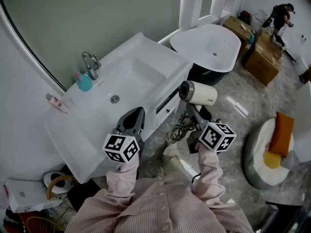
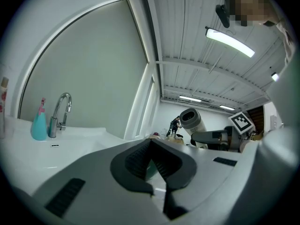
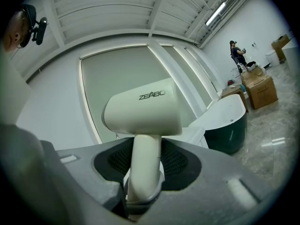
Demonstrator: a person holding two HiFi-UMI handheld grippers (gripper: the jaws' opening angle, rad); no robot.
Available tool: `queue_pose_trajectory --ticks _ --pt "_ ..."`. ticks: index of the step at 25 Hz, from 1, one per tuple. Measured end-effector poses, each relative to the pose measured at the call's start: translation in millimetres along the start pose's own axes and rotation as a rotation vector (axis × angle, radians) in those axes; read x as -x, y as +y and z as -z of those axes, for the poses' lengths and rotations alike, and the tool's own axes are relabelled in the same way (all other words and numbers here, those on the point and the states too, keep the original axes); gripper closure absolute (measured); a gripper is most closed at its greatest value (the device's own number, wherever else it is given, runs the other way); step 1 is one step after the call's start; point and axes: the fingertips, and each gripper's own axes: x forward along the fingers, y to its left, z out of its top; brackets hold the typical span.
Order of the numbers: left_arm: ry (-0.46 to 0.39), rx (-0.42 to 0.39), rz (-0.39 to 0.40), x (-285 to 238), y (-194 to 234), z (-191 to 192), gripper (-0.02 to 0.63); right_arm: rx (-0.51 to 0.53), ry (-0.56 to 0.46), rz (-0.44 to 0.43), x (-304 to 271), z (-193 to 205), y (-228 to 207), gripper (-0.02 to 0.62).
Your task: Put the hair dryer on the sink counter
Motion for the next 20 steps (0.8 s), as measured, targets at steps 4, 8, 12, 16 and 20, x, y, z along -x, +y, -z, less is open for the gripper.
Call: queue_pose_trajectory --ticks 4,8,12,16,20 --pt "-0.005 0.013 -0.014 -41 14 -2 0.609 -0.001 0.017 -0.018 -38 -15 -25 0.437" --pt "0.002 0.039 -0.032 -85 24 -5 0.608 -0.016 0.047 -0.035 -77 -33 -52 0.437" --pt "0.008 0.055 -0.054 -127 35 -9 0.607 -0.022 0.076 -0.058 -112 -51 -77 0.437" --pt "0.010 0.071 -0.084 -165 44 -11 0.608 -0.039 0.098 -0.089 -145 -68 -99 0.437" --pt "0.007 0.090 -0.114 -196 57 -12 0.607 -0.052 0.124 -0.117 -176 -78 -117 0.437"
